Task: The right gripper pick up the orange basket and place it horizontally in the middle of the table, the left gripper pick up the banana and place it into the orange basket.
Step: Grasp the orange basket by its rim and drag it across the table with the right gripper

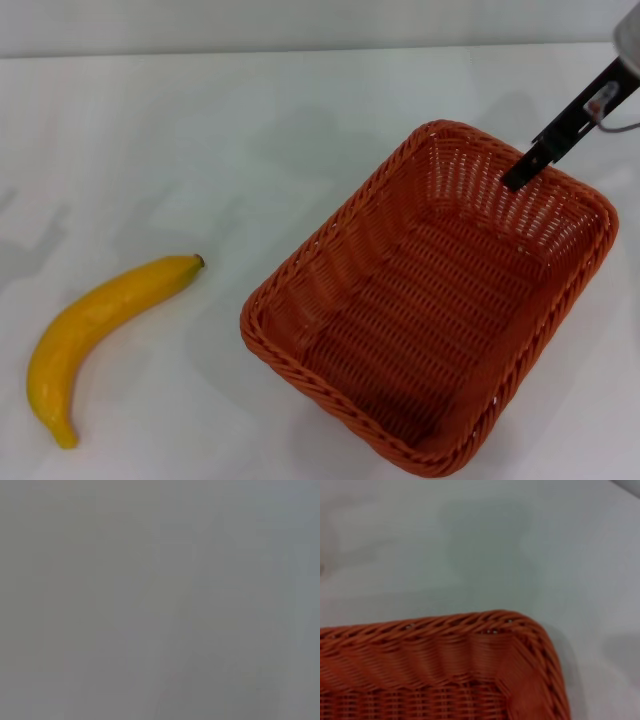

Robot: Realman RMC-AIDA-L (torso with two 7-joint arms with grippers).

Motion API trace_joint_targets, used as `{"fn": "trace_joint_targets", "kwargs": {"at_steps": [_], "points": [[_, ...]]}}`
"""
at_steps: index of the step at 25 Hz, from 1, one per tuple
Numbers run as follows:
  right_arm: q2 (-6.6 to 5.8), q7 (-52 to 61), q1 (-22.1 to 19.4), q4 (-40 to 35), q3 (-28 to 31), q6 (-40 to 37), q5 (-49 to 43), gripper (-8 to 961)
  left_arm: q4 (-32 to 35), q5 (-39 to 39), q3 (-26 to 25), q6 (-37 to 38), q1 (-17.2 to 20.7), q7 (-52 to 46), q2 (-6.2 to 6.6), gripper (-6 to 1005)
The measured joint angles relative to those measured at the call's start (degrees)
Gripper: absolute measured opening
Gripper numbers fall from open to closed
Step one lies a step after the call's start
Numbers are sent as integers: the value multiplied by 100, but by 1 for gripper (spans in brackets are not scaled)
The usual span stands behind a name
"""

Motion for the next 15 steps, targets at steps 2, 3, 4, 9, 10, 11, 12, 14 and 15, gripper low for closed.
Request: {"fn": "trace_joint_targets", "kwargs": {"at_steps": [2,3,4,9,10,11,12,14,15], "points": [[30,4,101,223,-47,-96,-82,708,8,0,8,0,0,8,3,802],[41,0,155,374,-80,-142,-104,708,12,0,15,0,0,11,3,802],[45,-9,221,556,-141,-211,-112,708,25,0,25,1,0,14,2,802],[47,-3,397,1051,-409,-449,-124,707,77,14,35,3,-7,29,6,803],[50,2,420,1095,-432,-487,-125,707,77,26,36,3,-8,29,6,803],[55,6,447,1143,-458,-532,-126,707,77,40,36,4,-9,30,6,803],[59,8,467,1177,-486,-567,-129,707,77,50,36,5,-9,30,5,803],[69,12,522,1278,-583,-659,-133,707,78,60,36,9,-9,31,1,803],[71,14,555,1329,-654,-698,-137,707,80,68,36,13,-6,31,-1,803]]}}
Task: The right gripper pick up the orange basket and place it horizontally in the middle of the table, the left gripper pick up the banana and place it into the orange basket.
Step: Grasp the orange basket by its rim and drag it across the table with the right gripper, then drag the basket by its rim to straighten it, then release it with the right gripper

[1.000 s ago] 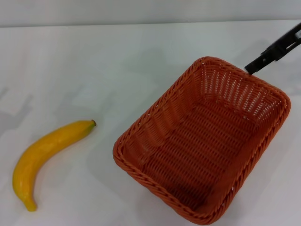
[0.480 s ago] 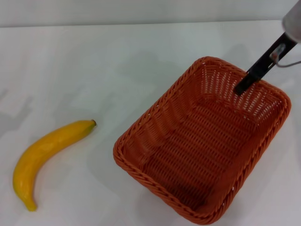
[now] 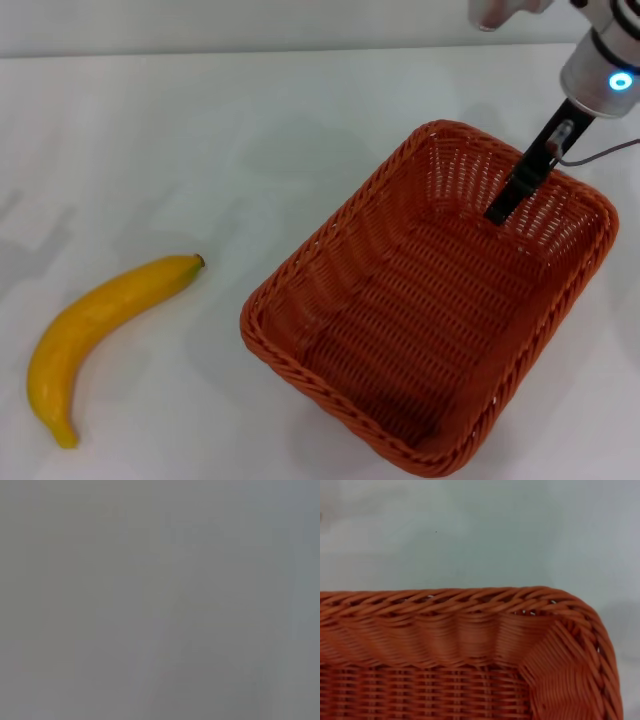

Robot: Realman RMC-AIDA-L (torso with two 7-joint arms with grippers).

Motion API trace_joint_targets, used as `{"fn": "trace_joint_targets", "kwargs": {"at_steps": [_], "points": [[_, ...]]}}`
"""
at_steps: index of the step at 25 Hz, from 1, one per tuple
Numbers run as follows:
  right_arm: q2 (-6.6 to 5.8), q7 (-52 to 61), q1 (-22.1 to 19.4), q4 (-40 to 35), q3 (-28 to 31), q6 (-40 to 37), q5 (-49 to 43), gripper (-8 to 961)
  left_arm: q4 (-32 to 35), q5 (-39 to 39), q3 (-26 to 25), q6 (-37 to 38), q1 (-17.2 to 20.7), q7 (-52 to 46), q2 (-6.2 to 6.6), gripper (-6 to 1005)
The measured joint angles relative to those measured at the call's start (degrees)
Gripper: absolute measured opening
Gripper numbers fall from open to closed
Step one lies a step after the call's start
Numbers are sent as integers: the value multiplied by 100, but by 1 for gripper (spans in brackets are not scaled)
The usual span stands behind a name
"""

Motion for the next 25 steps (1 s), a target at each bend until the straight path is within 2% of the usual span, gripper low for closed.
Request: {"fn": "trace_joint_targets", "kwargs": {"at_steps": [4,9,12,17,18,20,25], "points": [[5,3,118,165,-183,-53,-36,707,6,30,0,2,4,1,-4,802],[10,-1,133,200,-217,-91,-130,565,17,42,0,-3,6,1,-13,802],[-2,-26,116,183,-194,-28,-106,326,52,45,0,-7,6,-1,-13,802],[-18,58,80,135,-80,20,-121,187,59,43,0,-59,9,-15,-6,803],[-27,121,33,71,53,-1,-124,185,60,39,-1,-75,11,-17,-6,803],[-67,289,-68,-77,311,-2,-127,181,60,25,-1,-91,15,-20,-5,803],[-315,913,-359,-383,773,259,-112,172,59,11,-16,-100,31,-23,0,803]]}}
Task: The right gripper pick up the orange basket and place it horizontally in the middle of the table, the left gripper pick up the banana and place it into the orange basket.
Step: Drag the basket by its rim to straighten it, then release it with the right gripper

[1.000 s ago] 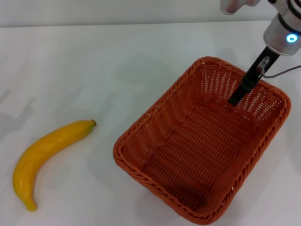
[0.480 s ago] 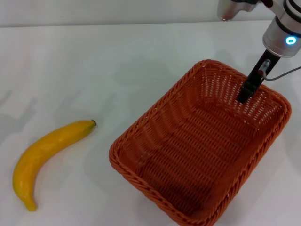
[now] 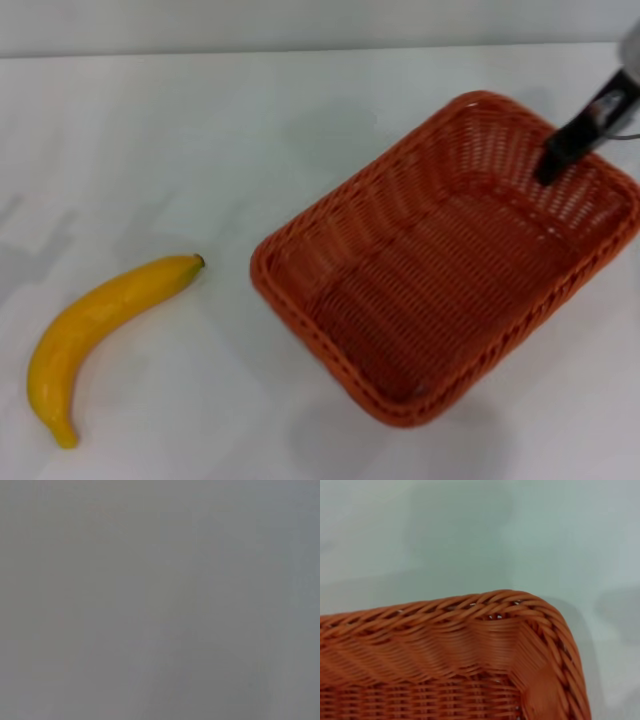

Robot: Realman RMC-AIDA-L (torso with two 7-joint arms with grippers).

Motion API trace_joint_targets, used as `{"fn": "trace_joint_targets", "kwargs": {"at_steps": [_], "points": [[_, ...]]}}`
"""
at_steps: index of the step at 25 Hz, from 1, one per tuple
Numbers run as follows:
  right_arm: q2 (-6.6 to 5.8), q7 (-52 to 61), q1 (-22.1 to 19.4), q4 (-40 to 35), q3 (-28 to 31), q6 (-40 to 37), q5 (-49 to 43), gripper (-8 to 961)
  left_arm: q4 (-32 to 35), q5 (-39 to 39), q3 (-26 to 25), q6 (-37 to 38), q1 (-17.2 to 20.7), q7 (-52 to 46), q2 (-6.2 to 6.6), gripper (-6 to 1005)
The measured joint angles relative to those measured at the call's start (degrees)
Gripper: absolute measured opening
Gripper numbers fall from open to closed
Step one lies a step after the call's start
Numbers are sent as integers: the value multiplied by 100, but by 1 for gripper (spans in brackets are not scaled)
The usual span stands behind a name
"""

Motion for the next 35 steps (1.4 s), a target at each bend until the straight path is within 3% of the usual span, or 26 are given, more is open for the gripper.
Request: {"fn": "trace_joint_targets", "kwargs": {"at_steps": [4,6,11,20,29,35], "points": [[-112,304,-266,-186,477,326,18,162,-18,-11,-24,0,21,-14,6,803],[-89,386,-411,-360,702,512,37,154,-33,-17,-27,0,26,-31,9,803],[155,670,-1090,-1226,1267,986,412,134,-50,-19,-29,9,23,-92,24,802],[350,1376,-2261,-2294,1125,784,1364,138,-124,-19,-30,50,20,-245,36,802],[331,1365,-2456,-2265,730,625,1391,162,-140,-10,-22,89,-48,-270,50,803],[294,1326,-2354,-2175,490,672,1392,177,-140,-9,-33,89,-51,-278,50,803]]}}
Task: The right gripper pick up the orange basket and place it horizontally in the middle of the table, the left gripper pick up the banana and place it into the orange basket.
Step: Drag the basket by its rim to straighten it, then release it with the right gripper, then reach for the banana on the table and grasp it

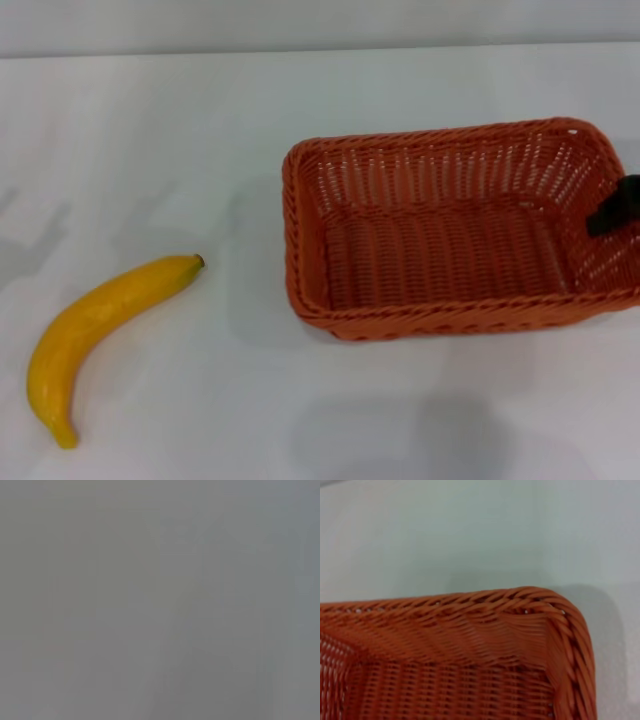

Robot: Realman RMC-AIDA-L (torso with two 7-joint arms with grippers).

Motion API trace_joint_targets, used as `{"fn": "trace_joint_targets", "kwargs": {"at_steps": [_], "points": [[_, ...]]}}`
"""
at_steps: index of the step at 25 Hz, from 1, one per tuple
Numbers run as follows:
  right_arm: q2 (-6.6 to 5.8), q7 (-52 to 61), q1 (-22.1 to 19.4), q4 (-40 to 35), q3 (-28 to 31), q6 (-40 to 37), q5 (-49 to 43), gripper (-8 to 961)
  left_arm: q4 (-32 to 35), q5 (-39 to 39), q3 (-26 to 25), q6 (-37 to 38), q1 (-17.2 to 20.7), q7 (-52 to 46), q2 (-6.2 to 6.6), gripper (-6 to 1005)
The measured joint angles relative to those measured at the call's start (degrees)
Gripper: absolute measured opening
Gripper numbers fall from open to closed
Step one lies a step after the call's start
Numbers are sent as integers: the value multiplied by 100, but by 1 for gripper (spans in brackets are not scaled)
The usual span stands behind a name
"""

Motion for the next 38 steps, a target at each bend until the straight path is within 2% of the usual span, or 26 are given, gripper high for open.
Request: {"fn": "trace_joint_targets", "kwargs": {"at_steps": [9,12,17,21,25,28,30,33,38], "points": [[-35,-127,215,236,-73,164,76,200,0,15,-5,-1,17,-34,-1,802],[-55,-140,244,203,-52,227,129,407,-26,11,-5,-30,25,-72,-1,802],[-225,-190,236,155,-36,384,696,619,-449,110,26,-46,125,-481,-19,803],[-410,-413,124,-9,111,435,1214,699,-1022,398,38,-68,260,-1215,-15,803],[-509,-1008,-49,-124,833,473,1402,779,-2031,982,15,-79,392,-2349,-21,803],[-573,-1176,-122,-113,962,460,1404,839,-2445,1197,11,-94,407,-2772,-30,802],[-623,-1317,-196,-206,1036,444,1415,844,-2832,1478,9,-117,409,-3183,-22,802],[-589,-1679,-368,-633,1305,369,1437,852,-3530,2278,13,-127,315,-3989,26,802],[-301,-2790,-734,-1043,1847,-45,1745,847,-4838,4117,54,-458,-116,-5159,113,803]]}}
